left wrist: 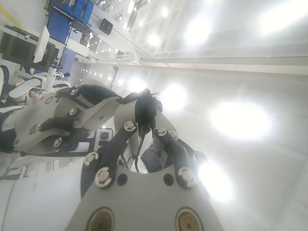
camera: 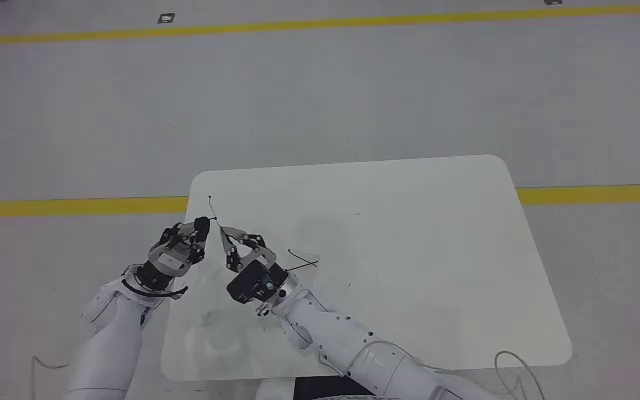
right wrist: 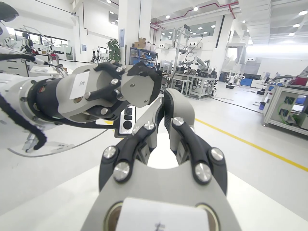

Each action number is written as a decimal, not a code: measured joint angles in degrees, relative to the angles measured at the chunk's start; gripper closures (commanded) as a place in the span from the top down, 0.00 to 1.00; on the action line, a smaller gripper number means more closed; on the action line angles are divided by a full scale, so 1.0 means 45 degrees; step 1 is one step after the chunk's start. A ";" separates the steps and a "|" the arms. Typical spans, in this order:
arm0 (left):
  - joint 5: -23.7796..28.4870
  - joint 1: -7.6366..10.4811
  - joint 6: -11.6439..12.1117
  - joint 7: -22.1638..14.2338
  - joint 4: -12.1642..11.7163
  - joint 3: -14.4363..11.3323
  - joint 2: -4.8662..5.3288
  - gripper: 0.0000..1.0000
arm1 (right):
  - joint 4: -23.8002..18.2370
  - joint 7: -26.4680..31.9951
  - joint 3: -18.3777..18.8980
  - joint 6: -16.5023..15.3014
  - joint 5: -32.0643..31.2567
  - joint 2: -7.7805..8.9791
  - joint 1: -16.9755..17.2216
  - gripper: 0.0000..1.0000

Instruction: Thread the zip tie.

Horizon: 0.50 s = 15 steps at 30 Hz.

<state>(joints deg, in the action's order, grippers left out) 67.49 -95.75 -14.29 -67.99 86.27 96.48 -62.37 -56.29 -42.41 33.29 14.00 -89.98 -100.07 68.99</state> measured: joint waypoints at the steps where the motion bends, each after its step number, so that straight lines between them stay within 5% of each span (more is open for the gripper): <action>1: 0.0000 0.0000 0.0000 0.0000 0.0000 0.0000 0.0000 0.00 | 0.0040 -0.0002 0.0000 0.0018 0.0001 0.0007 -0.0003 0.00; 15: 0.0000 0.0000 0.0000 0.0000 0.0000 0.0000 0.0000 0.00 | 0.0615 0.0320 0.0083 0.0170 0.0005 0.0166 0.0062 0.00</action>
<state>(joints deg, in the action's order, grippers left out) 67.49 -95.75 -14.29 -67.99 86.27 96.48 -62.37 -53.52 -40.97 33.66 14.77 -89.95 -99.33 69.27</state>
